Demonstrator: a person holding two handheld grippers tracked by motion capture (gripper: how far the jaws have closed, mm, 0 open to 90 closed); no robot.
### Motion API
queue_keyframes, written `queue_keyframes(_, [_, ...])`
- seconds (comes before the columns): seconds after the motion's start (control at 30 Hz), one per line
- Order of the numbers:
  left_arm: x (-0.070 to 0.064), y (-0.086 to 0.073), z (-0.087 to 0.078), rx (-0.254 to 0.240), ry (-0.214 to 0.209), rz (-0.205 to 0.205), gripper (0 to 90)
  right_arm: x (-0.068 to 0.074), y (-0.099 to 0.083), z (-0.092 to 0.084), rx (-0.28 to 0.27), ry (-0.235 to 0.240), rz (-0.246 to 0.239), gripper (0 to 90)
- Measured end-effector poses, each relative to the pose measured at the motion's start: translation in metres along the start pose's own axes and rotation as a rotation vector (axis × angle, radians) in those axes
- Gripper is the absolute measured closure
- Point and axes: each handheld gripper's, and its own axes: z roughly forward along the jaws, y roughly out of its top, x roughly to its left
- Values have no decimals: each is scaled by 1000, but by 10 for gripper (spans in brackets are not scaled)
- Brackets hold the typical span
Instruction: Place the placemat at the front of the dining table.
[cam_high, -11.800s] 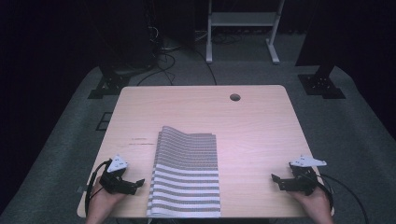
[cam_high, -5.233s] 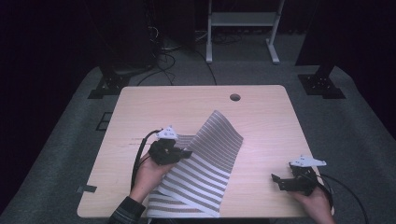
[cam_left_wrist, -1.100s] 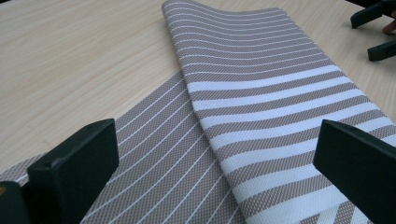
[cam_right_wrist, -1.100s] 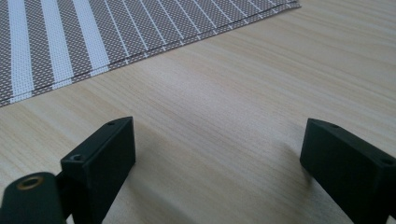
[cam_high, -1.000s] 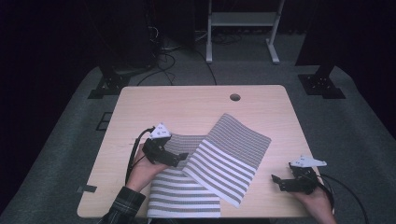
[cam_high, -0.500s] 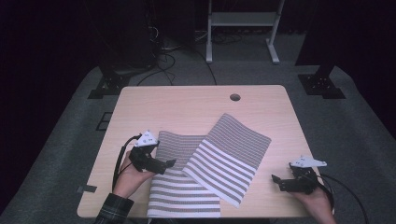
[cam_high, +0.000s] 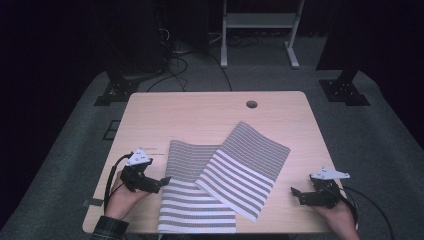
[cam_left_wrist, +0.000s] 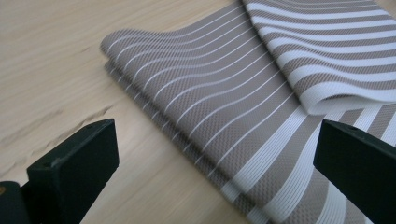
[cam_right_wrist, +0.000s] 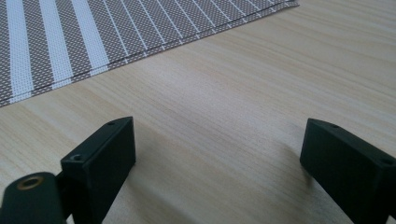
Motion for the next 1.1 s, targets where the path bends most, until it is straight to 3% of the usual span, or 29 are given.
queue_keyframes(0.23, [16, -23, -2, 64, 65, -15, 0, 0, 0, 0, 0, 0, -1, 92])
queue_keyframes(0.37, [24, -30, 1, 88, 77, -32, 0, 1, 0, 0, -3, 9, 0, 91])
queue_keyframes(0.53, [27, -37, 7, 145, 107, -24, 0, 4, 2, -2, -6, 33, 5, 92])
queue_keyframes(0.7, [26, -40, 12, 172, 101, -15, 0, 13, 6, -4, -22, 49, -12, 92])
queue_keyframes(0.97, [27, -47, 12, 113, 110, -14, 0, 31, 11, -5, -21, 95, -51, 92])
queue_keyframes(1.1, [27, -47, 12, 107, 109, -14, 0, 42, 14, -8, -39, 124, -60, 92])
